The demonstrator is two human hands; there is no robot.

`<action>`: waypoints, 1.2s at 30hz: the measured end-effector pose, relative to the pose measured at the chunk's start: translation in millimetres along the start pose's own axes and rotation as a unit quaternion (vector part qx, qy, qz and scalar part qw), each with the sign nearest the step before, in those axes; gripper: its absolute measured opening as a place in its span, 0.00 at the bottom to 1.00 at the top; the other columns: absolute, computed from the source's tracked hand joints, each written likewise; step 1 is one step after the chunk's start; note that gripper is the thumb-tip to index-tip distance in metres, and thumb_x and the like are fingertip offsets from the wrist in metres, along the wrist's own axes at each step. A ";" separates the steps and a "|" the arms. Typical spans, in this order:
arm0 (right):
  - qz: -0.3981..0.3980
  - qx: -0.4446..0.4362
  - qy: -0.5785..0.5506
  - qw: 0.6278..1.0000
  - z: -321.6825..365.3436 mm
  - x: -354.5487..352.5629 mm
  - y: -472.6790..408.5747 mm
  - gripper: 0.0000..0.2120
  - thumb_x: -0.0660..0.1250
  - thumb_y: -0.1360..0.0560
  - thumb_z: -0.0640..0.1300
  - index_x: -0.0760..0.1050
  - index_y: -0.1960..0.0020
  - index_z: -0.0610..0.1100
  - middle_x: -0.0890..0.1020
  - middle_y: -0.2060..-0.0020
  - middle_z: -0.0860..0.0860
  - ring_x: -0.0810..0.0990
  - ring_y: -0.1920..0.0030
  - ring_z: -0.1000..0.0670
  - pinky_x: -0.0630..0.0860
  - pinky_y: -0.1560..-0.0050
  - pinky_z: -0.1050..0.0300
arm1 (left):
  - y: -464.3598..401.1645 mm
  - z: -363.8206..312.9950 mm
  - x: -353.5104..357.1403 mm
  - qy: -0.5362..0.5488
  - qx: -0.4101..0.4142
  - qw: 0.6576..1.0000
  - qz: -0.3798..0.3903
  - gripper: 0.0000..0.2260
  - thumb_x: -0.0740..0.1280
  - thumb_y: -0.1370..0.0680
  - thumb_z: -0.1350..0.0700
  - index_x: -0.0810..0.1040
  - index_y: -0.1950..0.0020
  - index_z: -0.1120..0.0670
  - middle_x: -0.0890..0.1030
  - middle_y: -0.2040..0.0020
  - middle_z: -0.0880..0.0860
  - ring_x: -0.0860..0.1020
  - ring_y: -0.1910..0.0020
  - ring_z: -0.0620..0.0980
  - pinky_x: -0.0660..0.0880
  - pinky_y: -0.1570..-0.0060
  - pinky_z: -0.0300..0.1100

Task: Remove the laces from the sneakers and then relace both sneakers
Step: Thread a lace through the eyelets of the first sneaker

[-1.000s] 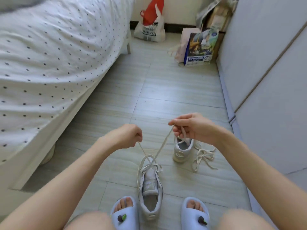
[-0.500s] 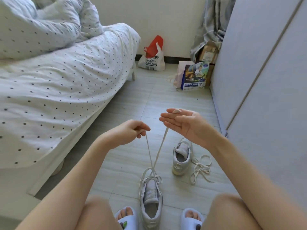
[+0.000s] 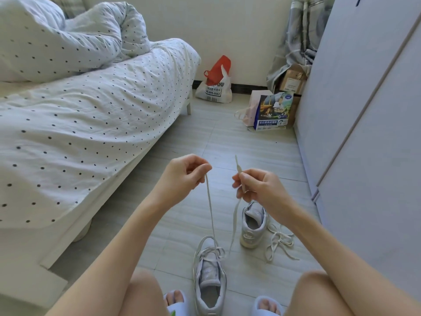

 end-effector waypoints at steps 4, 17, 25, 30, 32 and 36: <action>0.007 -0.023 0.040 0.999 -3.6 5.2 -1.0 0.07 0.64 0.23 0.38 0.80 0.56 0.39 0.77 0.73 0.49 0.73 0.75 0.55 0.67 0.74 0.66 | 2.6 5.8 1.1 -0.003 -0.012 0.999 0.039 0.13 0.59 0.21 0.68 0.80 0.51 0.54 0.80 0.63 0.48 0.75 0.69 0.40 0.71 0.67 0.32; 0.015 -0.118 0.202 0.972 0.5 13.8 0.7 0.04 0.69 0.26 0.41 0.81 0.59 0.48 0.80 0.71 0.52 0.76 0.70 0.59 0.76 0.63 0.62 | 5.4 4.6 4.2 -0.141 0.043 0.989 0.030 0.07 0.70 0.26 0.59 0.76 0.58 0.48 0.84 0.66 0.45 0.78 0.72 0.40 0.68 0.69 0.26; 0.017 -0.119 0.217 0.969 2.0 12.3 4.4 0.03 0.70 0.27 0.41 0.83 0.56 0.45 0.81 0.71 0.52 0.77 0.71 0.58 0.75 0.64 0.66 | 7.7 -4.7 11.7 -0.147 0.082 0.985 0.036 0.09 0.71 0.26 0.60 0.77 0.62 0.47 0.83 0.67 0.45 0.78 0.71 0.39 0.71 0.66 0.26; 0.016 -0.124 0.182 0.975 2.6 10.9 4.9 0.05 0.70 0.27 0.41 0.83 0.57 0.50 0.83 0.69 0.53 0.79 0.68 0.57 0.76 0.61 0.65 | 7.7 -6.8 15.7 -0.133 0.087 0.987 0.031 0.09 0.67 0.24 0.62 0.75 0.61 0.49 0.83 0.67 0.46 0.77 0.70 0.38 0.69 0.68 0.26; 0.017 -0.129 0.182 0.975 3.8 10.5 4.0 0.07 0.69 0.26 0.42 0.82 0.56 0.55 0.83 0.64 0.53 0.79 0.63 0.57 0.74 0.58 0.64 | 7.6 -6.5 17.7 -0.137 0.082 0.987 0.033 0.12 0.64 0.23 0.65 0.72 0.61 0.49 0.81 0.68 0.42 0.76 0.69 0.37 0.70 0.66 0.27; 0.035 -0.125 0.191 0.973 2.0 12.2 2.6 0.09 0.68 0.25 0.44 0.80 0.53 0.58 0.81 0.55 0.50 0.77 0.55 0.54 0.70 0.56 0.64 | 7.6 -6.5 19.6 -0.130 0.075 0.988 0.037 0.13 0.61 0.22 0.67 0.70 0.61 0.50 0.81 0.67 0.43 0.76 0.68 0.40 0.73 0.64 0.30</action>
Point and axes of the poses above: each hand's wrist, its own y-axis away from the middle knuckle, its own x-axis out of the palm, z = x × y, the point moved 4 cm from there along -y, towards the middle knuckle
